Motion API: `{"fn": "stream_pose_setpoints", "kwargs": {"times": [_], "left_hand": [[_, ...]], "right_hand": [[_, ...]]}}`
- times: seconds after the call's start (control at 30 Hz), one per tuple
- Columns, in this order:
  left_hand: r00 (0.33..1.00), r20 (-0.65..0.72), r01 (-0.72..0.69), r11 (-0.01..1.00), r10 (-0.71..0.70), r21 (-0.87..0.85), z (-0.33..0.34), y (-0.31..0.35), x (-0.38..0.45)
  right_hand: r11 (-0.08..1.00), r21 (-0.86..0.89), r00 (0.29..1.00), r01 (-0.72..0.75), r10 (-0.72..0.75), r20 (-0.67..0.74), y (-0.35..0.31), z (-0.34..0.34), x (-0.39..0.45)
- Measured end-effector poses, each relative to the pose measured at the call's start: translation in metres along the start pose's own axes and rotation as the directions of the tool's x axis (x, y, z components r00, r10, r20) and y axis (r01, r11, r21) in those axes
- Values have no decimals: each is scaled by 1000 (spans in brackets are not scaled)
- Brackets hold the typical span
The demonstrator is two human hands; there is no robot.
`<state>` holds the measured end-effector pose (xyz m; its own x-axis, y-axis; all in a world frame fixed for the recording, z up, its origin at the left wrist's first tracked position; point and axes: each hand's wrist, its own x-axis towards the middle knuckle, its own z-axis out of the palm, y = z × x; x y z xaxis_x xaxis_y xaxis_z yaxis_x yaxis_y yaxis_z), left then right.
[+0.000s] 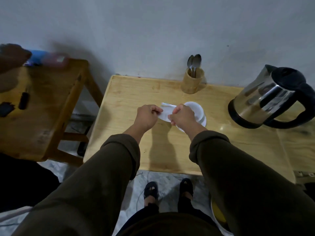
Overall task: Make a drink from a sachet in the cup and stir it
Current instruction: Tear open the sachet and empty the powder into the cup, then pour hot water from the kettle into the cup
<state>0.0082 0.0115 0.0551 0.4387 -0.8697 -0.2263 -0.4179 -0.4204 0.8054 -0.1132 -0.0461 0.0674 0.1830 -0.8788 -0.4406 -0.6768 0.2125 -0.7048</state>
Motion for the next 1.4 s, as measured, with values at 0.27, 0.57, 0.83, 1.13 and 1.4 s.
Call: {"fn": "stream_pose_setpoints", "kwargs": {"times": [0.27, 0.57, 0.83, 1.13, 1.4], "left_hand": [[978, 203, -42, 926, -39, 376, 2, -53, 1], [953, 301, -125, 857, -37, 501, 19, -67, 9], [981, 193, -75, 876, -22, 477, 18, -56, 14], [986, 75, -168, 929, 152, 330, 24, 20, 21], [996, 43, -90, 967, 82, 237, 84, 60, -6]], "right_hand": [[915, -391, 989, 95, -41, 143, 14, 55, 0], [743, -630, 966, 225, -85, 245, 22, 67, 7], [896, -417, 983, 151, -92, 159, 14, 49, 6], [930, -213, 932, 299, -333, -145, -18, -33, -7], [883, -377, 804, 279, -430, -410, 6, -152, 1]]}}
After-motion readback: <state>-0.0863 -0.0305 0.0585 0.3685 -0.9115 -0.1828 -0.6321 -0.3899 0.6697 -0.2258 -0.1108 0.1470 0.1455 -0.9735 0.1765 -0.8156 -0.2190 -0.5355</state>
